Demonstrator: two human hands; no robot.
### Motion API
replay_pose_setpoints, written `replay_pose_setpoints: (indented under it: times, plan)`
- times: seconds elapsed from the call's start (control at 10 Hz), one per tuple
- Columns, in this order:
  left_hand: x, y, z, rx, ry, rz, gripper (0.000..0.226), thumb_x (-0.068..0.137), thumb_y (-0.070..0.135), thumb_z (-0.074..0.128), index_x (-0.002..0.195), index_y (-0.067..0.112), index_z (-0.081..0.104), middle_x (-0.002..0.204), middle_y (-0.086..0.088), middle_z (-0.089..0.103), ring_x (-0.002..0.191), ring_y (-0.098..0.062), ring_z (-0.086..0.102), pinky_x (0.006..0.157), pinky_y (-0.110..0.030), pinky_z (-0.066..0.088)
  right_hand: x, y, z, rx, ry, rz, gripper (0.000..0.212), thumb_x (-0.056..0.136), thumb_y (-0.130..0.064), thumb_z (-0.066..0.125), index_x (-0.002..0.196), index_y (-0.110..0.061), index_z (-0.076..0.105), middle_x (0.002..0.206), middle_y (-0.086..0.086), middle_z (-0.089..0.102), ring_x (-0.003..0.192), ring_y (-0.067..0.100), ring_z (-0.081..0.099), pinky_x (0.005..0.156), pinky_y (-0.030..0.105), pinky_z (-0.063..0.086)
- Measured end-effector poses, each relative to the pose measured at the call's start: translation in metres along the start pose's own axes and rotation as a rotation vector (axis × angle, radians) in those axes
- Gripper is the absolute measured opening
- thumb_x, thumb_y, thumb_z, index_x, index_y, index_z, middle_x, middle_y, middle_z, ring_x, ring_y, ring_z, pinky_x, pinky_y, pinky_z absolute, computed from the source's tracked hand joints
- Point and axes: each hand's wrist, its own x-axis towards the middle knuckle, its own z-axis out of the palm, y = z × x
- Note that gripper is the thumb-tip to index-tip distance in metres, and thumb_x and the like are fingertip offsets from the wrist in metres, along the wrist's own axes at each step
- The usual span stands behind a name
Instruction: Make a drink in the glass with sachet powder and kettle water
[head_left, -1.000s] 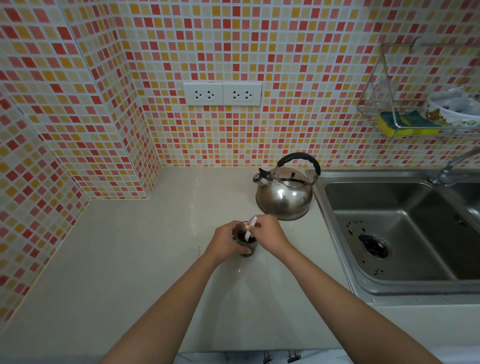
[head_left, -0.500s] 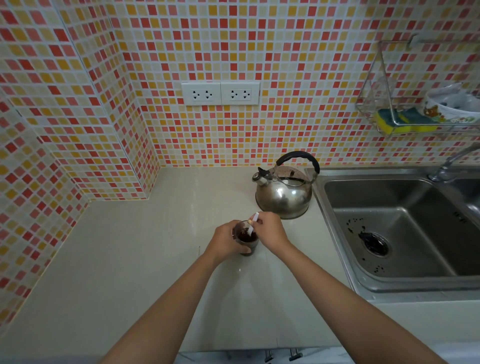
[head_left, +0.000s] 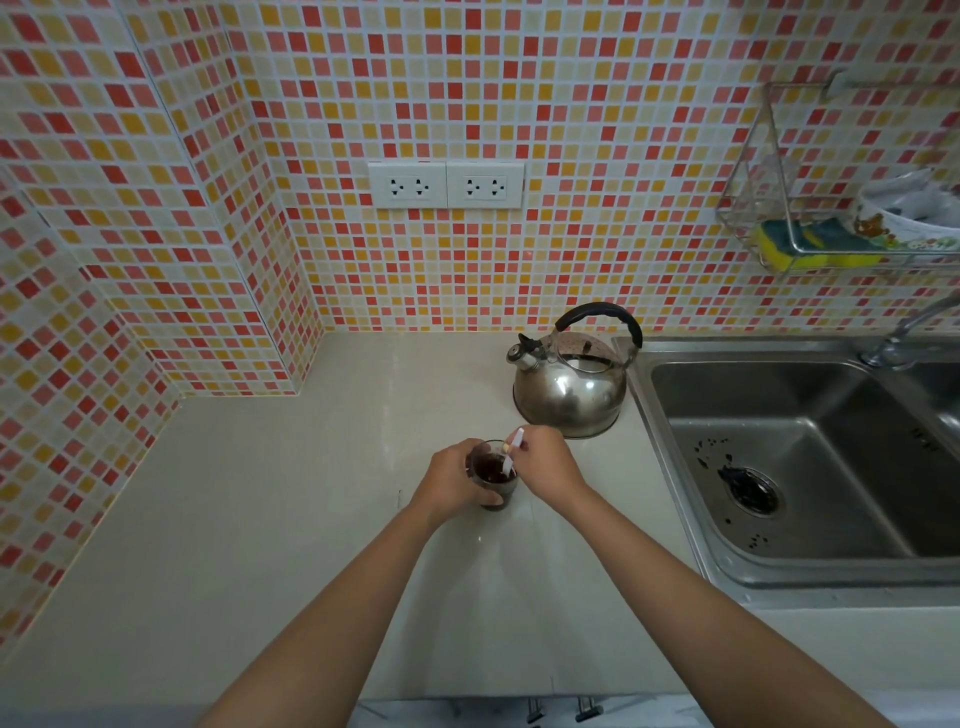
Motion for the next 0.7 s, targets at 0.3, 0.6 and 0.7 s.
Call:
replay_pose_setpoints:
  times: [0.3, 0.6, 0.7]
  plan:
    - [0.004, -0.005, 0.002, -0.009, 0.001, -0.022, 0.071, 0.049, 0.008, 0.089, 0.115, 0.019, 0.064, 0.112, -0.002, 0.069, 0.107, -0.021, 0.064, 0.096, -0.036, 0.053, -0.003, 0.011, 0.004, 0.206, 0.132, 0.154, 0.049, 0.080, -0.001, 0.050, 0.035, -0.019, 0.045, 0.040, -0.007, 0.042, 0.047, 0.014, 0.039, 0.041, 0.019, 0.026]
    - [0.003, -0.006, 0.003, -0.002, -0.003, -0.028, 0.074, 0.051, 0.007, 0.090, 0.119, 0.017, 0.061, 0.119, -0.004, 0.067, 0.112, -0.023, 0.062, 0.099, -0.039, 0.052, 0.002, 0.013, 0.004, 0.234, 0.098, 0.228, 0.045, 0.078, -0.003, 0.054, 0.037, -0.022, 0.054, 0.046, -0.002, 0.044, 0.045, 0.013, 0.041, 0.045, 0.023, 0.030]
    - [0.004, -0.006, 0.004, -0.021, -0.006, -0.016, 0.079, 0.050, 0.007, 0.091, 0.122, 0.017, 0.060, 0.121, -0.004, 0.066, 0.115, -0.024, 0.061, 0.098, -0.037, 0.051, 0.004, 0.015, 0.006, 0.264, 0.101, 0.215, 0.030, 0.082, -0.018, 0.061, 0.054, -0.009, 0.057, 0.054, 0.000, 0.048, 0.058, 0.019, 0.049, 0.057, 0.030, 0.037]
